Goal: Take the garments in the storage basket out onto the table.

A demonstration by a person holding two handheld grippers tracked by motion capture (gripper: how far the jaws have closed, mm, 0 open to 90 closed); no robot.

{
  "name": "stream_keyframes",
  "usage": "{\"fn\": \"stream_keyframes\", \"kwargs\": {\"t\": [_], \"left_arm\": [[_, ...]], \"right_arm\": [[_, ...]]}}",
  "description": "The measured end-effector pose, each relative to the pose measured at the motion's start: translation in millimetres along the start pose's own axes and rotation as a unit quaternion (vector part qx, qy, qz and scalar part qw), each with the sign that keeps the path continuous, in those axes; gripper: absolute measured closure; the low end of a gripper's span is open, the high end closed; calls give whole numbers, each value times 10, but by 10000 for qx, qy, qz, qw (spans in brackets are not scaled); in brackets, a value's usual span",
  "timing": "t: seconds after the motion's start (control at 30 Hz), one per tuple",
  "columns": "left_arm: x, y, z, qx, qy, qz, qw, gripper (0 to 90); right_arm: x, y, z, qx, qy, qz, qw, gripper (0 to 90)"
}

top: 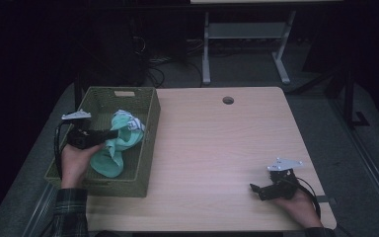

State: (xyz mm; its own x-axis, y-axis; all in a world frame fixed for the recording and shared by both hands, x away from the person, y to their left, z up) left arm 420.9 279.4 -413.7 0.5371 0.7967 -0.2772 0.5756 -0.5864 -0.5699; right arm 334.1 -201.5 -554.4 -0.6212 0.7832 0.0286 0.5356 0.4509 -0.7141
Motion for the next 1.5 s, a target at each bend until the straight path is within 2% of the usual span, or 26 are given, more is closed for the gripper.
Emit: {"fn": "stream_keyframes", "kwargs": {"t": [0.3,0.87,1.2,1.5], "left_arm": [[-87,-131,-147,-102,137,126,9998,807],[-312,-286,-515,-256,498,107,9984,808],[-542,-288,-695,-262,766,157,9966,811],[-771,-208,-819,-231,930,334,9948,811]], "right_arm": [[5,-2,3,16,28,-7,10000,0],[5,-1,2,11,26,-7,10000,0],[5,-1,2,9,25,-6,10000,0],[6,0,1,5,30,-7,10000,0]]}}
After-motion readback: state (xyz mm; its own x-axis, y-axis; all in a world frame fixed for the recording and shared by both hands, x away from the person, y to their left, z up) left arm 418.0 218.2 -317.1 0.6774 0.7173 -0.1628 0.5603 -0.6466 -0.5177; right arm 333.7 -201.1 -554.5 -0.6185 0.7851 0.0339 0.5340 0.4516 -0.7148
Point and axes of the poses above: each handheld gripper's, and its own axes: y roughly forward along the jaws, z roughly out of its underside, x roughly to its left, the point moved 10 cm from there along y, roughly forward along the jaws, and after that the axes turned 1 degree about -y, right-handed, at the moved point
